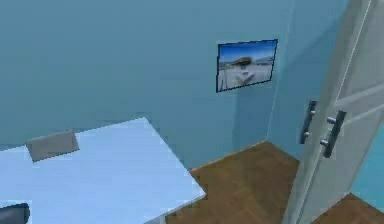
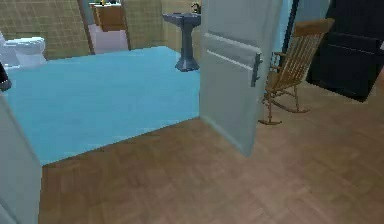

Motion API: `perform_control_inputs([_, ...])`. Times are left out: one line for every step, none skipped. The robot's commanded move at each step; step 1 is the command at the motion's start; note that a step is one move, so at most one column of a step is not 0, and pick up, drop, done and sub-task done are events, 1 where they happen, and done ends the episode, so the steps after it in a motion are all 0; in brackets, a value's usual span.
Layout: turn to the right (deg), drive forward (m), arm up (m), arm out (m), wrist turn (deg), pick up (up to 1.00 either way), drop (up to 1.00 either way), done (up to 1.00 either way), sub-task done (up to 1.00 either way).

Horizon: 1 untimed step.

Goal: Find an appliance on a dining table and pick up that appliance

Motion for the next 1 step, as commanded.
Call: perform_control_inputs([45.0,0.0,0.0,0.0,0.0,0.0,0.0,0.0,0.0])
